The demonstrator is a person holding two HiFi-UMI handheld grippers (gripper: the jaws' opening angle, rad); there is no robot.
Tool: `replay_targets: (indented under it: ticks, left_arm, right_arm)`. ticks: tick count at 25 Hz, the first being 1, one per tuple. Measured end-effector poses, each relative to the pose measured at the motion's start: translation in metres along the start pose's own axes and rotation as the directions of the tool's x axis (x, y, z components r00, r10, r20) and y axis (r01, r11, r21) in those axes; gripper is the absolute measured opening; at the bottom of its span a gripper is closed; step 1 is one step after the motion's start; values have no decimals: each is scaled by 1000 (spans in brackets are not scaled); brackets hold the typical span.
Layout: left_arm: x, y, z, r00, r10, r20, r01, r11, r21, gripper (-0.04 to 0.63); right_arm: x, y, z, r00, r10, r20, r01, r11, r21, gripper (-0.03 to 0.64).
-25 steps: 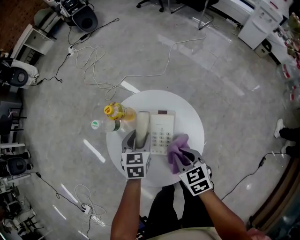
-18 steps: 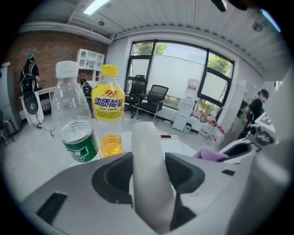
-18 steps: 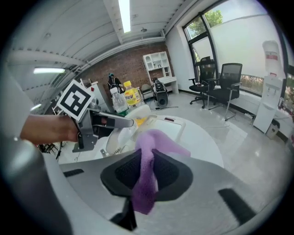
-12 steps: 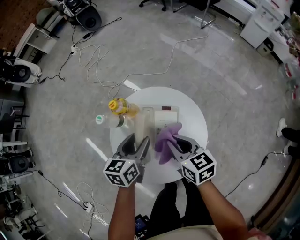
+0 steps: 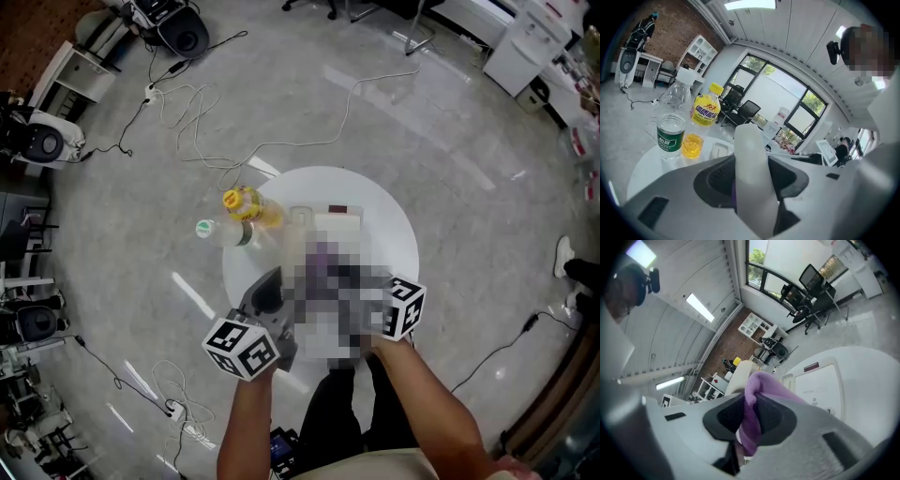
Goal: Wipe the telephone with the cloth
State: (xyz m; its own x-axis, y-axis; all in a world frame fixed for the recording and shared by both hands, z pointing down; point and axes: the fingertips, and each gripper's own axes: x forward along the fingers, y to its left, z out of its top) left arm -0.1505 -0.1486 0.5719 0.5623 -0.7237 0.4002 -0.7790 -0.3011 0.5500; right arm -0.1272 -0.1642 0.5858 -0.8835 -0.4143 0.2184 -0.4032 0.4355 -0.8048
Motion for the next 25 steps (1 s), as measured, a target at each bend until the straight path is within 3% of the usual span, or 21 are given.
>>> replay_targets:
  ticks: [2,4,7,9,11,19,25]
  left_arm:
    - [-2,-3,0,1000,-16,3,16,1000,-4,213]
    - [-3,-7,2,999,-32,10,32,999,-14,213]
    - [-3,-10,11,999,-43,27,44,998,-36,213]
    - [-1,-9,13,998,-48,36,49,998,-38,213]
    - [0,-7,16,998,-43,34,45,998,-42,213]
    - [0,-5,11,997,-65,35,67,994,-83,212]
    - [5,-22,2,994,-107,-4,107,993,-58,212]
  right_arm:
    - [-1,1,-3,998,56,-5,-55,995,84,48]
    - [-2,4,-5,990,138,-8,-133,968,215,48]
    - [-6,8,-11,963,269,29,-255,869,424,49]
    - [-10,13,-17,942,332,53,-313,810,497,49]
    - [-13,19,-25,928,369,49,-338,778,530,49]
    - [-29,22,-49,922,384,52,-335,721,607,49]
    - [-33,-2,-24,938,301,173,-340,696,633,49]
